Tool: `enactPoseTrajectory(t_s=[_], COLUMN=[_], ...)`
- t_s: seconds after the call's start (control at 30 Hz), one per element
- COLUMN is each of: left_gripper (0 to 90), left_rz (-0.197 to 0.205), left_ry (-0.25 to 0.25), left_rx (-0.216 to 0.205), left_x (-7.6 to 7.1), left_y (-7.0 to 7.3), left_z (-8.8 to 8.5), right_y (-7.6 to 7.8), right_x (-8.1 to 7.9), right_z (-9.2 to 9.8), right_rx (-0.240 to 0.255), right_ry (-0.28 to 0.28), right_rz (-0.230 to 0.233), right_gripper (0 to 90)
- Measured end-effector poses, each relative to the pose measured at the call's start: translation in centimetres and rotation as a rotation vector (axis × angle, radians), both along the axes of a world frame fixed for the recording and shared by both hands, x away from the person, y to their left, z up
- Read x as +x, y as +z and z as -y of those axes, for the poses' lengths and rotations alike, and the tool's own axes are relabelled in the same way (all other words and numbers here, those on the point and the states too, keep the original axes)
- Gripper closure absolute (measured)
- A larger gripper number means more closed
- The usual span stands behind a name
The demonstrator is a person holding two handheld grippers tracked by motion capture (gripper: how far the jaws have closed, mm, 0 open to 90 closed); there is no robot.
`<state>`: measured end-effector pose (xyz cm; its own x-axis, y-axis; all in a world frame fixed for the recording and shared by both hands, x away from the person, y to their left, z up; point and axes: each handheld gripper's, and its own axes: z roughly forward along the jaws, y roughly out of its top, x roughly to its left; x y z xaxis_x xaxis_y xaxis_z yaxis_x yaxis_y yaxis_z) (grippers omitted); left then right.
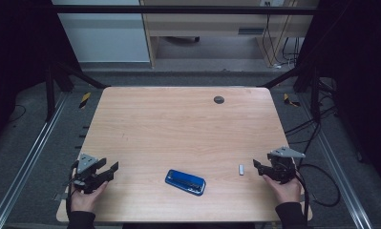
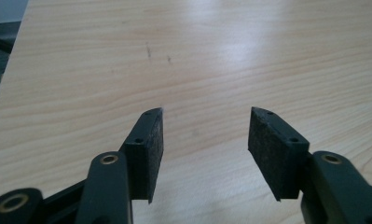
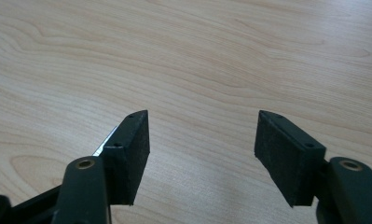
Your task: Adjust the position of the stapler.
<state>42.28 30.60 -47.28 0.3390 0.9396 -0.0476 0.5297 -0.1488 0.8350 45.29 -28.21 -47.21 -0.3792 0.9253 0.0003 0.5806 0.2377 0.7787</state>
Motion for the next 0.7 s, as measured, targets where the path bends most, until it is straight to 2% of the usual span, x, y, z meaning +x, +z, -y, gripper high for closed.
enactPoseTrajectory(t_s=[0.1, 0.17, 0.33, 0.37, 0.4, 0.57, 0.7], left_gripper=[44.9, 44.9, 44.3, 43.9, 42.7, 40.1, 38.6], left_rz=[-0.015, -0.008, -0.013, -0.018, -0.029, -0.058, -0.066], left_ry=[0.006, -0.003, -0.033, -0.032, -0.034, -0.056, -0.062], left_rx=[0.0, 0.009, 0.024, 0.022, 0.028, 0.015, 0.009], left_x=[0.0, 0.1, 0.2, 0.3, 0.4, 0.6, 0.7], left_y=[-0.2, -0.3, -0.3, -0.4, -0.3, -0.6, -0.6], left_z=[-0.1, 0.1, 0.7, 0.8, 0.8, 0.9, 1.1], right_y=[0.1, 0.3, 0.9, 1.0, 1.2, 2.1, 2.9], right_x=[0.1, 0.0, -0.2, -0.1, -0.1, -0.1, -0.1], right_z=[-0.1, -0.3, -0.7, -0.8, -1.0, -2.4, -3.7], right_rx=[-0.019, -0.023, -0.005, -0.015, -0.008, -0.002, -0.016], right_ry=[0.011, 0.019, 0.035, 0.049, 0.053, 0.094, 0.141], right_rz=[-0.003, -0.008, -0.02, -0.013, -0.026, -0.032, -0.012], right_gripper=[36.1, 35.9, 36.1, 36.2, 36.3, 37.1, 39.2])
